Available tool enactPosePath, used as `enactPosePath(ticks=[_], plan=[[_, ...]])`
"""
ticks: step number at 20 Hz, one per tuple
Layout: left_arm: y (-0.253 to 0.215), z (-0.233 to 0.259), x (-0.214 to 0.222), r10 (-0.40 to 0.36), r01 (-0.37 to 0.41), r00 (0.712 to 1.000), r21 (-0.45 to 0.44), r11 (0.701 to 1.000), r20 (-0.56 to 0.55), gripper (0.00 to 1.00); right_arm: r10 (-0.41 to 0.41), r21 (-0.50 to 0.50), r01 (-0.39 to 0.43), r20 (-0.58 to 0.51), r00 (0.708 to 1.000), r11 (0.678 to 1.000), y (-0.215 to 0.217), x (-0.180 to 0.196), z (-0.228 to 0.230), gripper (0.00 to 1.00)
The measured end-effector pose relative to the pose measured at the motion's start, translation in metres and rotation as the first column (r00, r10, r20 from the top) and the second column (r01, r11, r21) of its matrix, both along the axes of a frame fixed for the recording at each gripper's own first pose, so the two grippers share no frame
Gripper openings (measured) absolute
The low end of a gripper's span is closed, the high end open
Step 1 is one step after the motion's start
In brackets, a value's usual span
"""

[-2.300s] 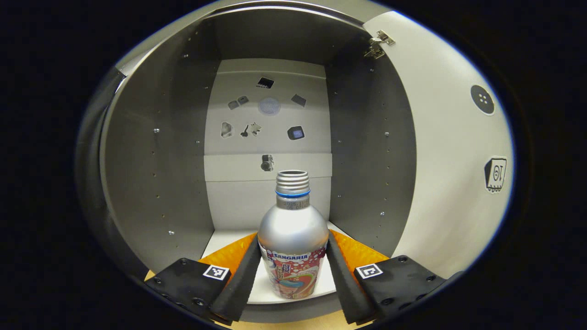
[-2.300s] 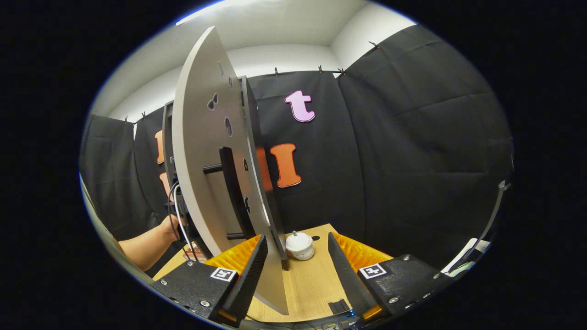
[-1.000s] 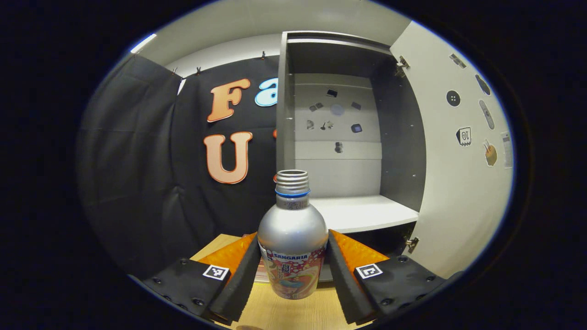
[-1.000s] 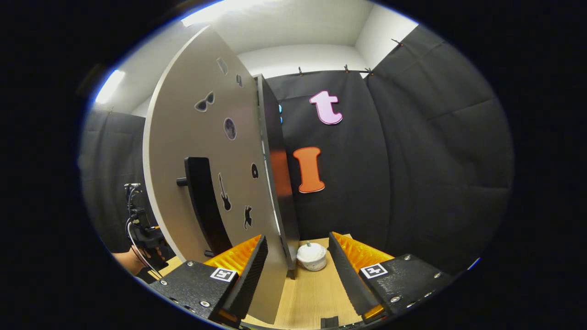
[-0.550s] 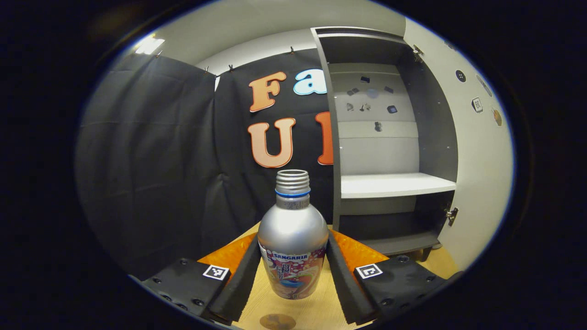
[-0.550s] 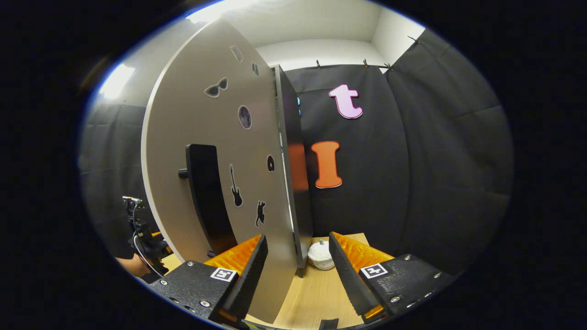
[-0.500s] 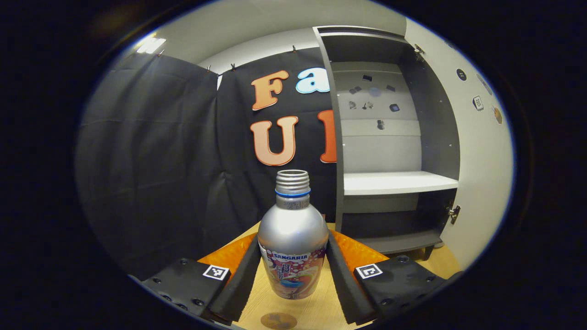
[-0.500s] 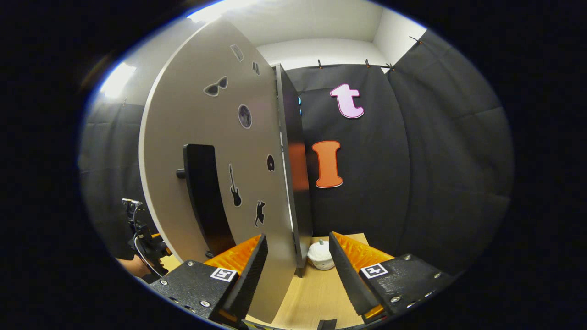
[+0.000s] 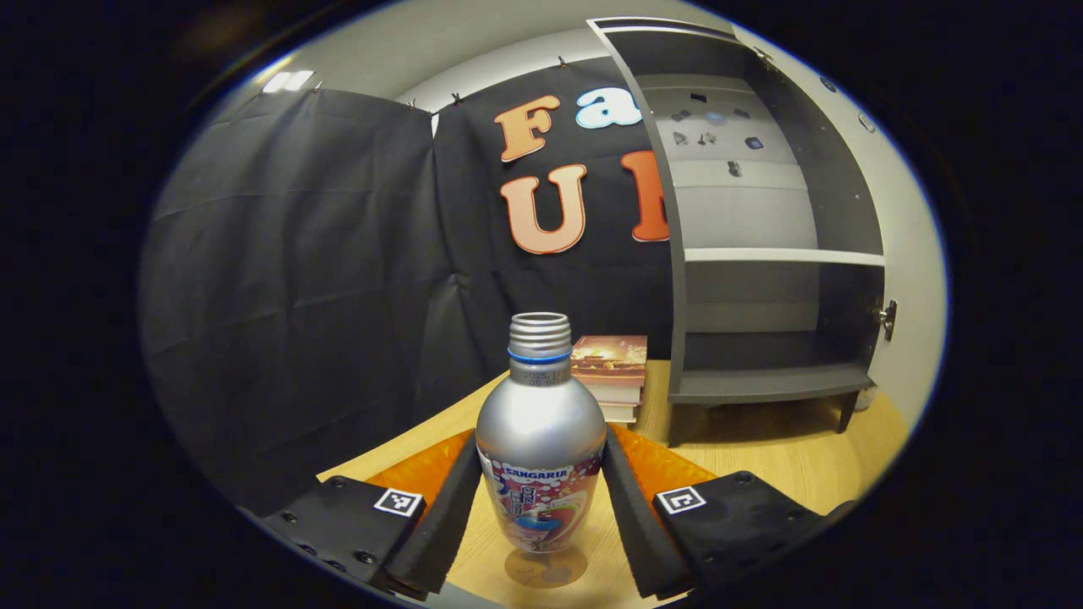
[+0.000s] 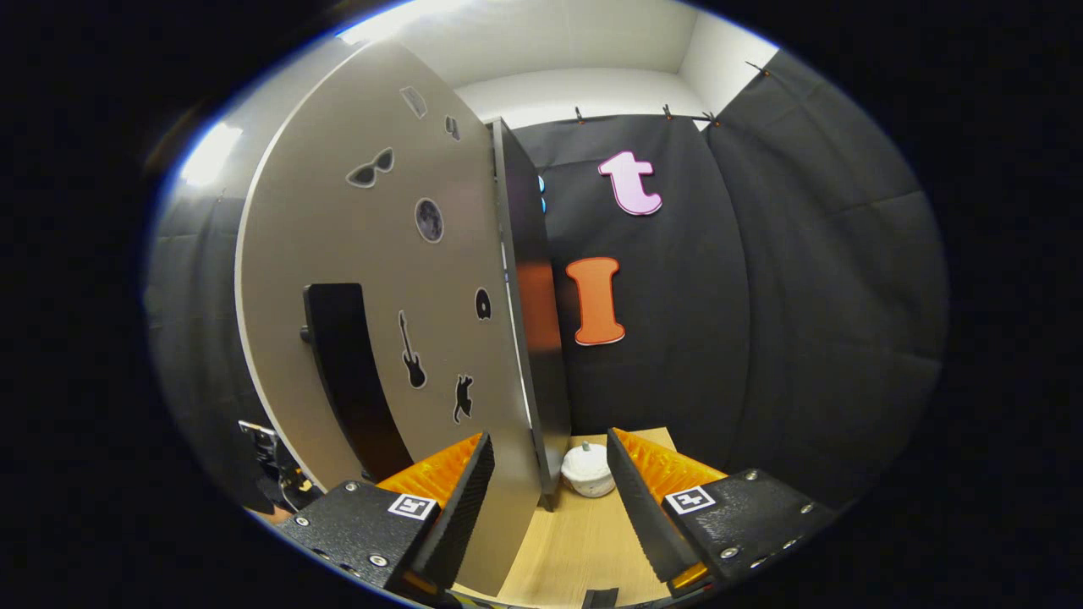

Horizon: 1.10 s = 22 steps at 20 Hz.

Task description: Open the cabinet door with the right hand, grasp the bottle in the cabinet with the left hand and place it on the coaster, then close the cabinet door with the right hand.

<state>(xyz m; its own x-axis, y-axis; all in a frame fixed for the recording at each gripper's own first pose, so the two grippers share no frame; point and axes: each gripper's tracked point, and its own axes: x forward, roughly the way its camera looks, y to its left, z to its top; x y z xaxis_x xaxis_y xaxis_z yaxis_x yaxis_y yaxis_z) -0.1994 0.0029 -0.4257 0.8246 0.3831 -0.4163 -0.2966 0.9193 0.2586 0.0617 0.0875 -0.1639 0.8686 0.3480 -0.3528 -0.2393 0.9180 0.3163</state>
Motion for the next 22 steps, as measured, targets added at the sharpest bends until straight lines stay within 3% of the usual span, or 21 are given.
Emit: enactPosePath(ticks=[7, 11, 22], plan=[[0.008, -0.04, -0.012, 0.016, -0.016, 1.0, 0.046, 0.999, -0.015, 0.86, -0.072, 0.011, 0.073, -0.073, 0.995, 0.997, -0.017, 0.007, -0.016, 0.83], [0.019, -0.059, -0.02, 0.043, -0.042, 0.999, 0.031, 0.999, -0.025, 0.86, -0.091, 0.013, 0.093, -0.113, 0.989, 0.996, -0.017, 0.008, -0.024, 0.83], [0.029, -0.085, -0.031, 0.09, -0.09, 0.996, -0.007, 0.996, -0.03, 0.86, -0.078, 0.01, 0.081, -0.14, 0.987, 0.997, -0.003, 0.02, -0.021, 0.84]])
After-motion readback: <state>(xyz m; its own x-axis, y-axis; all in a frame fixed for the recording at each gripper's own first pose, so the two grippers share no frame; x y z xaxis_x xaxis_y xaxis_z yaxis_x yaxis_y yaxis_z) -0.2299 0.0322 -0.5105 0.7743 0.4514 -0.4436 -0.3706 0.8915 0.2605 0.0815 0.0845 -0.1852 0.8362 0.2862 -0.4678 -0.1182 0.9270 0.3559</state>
